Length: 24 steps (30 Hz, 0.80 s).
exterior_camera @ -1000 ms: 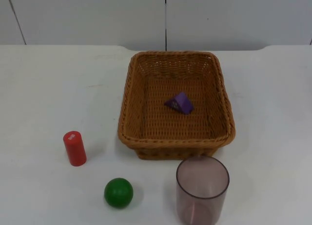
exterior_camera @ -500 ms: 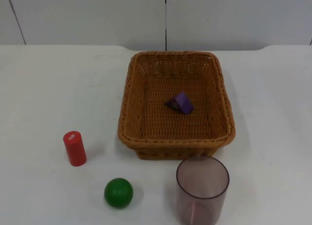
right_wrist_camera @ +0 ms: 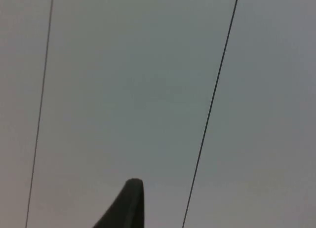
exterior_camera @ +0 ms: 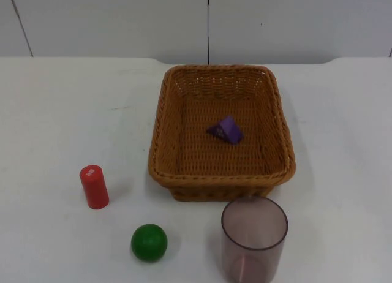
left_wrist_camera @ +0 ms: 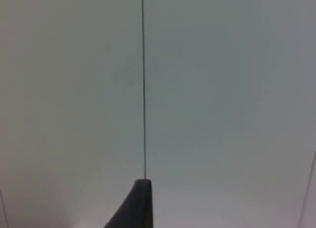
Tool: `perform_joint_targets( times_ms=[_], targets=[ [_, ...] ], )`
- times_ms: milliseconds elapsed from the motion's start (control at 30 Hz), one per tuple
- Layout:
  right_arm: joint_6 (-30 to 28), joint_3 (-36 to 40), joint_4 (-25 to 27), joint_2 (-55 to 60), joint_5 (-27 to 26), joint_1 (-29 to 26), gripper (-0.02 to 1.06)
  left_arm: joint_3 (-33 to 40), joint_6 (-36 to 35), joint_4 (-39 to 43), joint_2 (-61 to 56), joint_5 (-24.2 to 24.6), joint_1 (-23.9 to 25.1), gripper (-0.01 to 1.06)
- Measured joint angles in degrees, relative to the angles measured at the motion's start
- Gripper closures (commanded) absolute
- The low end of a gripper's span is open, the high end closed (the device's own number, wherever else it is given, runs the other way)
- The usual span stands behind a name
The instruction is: Pick up the basket with the left hand and place the triangular block into the basket with the right hand.
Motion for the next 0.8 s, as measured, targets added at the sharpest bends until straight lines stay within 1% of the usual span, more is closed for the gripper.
perform_joint_targets(
  times_ms=[67,200,300,333,467,500,600,667,733,800],
  targets=[
    [-1.2,0.0,0.0,-3.0,0.7,0.0,0.0,0.0,0.1,1.9,-5.1,-1.0,0.0,0.0],
    [-3.1,0.0,0.0,-6.8,2.7,0.9,0.0,0.0,0.7,4.8,-10.8,-0.6,0.0,0.0],
    [-3.6,0.0,0.4,-9.5,5.0,2.9,0.0,0.0,2.1,5.7,-14.9,1.9,0.0,0.0],
    [-3.6,0.0,0.4,-9.5,5.0,2.9,0.0,0.0,2.1,5.7,-14.9,1.9,0.0,0.0],
    [-3.9,0.0,1.1,-13.3,9.7,3.7,0.0,0.0,4.5,5.8,-20.8,5.0,0.2,0.0],
    [-3.9,0.0,1.1,-13.3,9.7,3.7,0.0,0.0,4.5,5.8,-20.8,5.0,0.2,0.0],
    [-3.9,0.0,3.5,-16.3,12.7,3.8,0.0,0.0,5.4,5.0,-24.1,7.1,1.5,0.0],
    [-3.9,-0.2,4.9,-16.5,15.7,4.2,0.0,-0.1,7.3,3.3,-26.4,8.7,3.2,0.0],
    [-3.9,-0.3,5.3,-16.5,16.6,4.8,0.0,-0.1,7.6,2.4,-27.3,9.0,3.5,0.0],
    [-3.9,-0.6,5.6,-16.5,17.5,5.4,0.0,-0.1,8.6,1.5,-28.5,10.4,3.5,0.0]
  ],
)
